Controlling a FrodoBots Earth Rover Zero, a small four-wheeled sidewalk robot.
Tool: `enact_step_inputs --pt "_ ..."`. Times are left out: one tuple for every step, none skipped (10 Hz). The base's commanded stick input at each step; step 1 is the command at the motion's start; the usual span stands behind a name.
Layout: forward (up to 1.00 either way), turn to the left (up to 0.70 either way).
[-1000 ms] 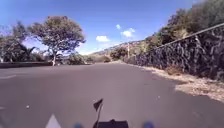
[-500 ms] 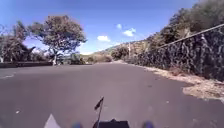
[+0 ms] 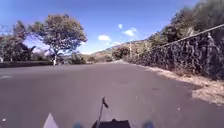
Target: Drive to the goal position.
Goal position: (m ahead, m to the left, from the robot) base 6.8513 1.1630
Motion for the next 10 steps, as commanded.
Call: enact_step_inputs --pt "0.5 0.0" --pt "0.5 0.0" --pt "0.5 0.0" --pt "0.5 0.0" --pt "0.5 0.0" --pt "0.5 0.0" --pt "0.5 0.0" --pt "0.5 0.0" --pt "0.5 0.0" --pt "0.5 0.0"
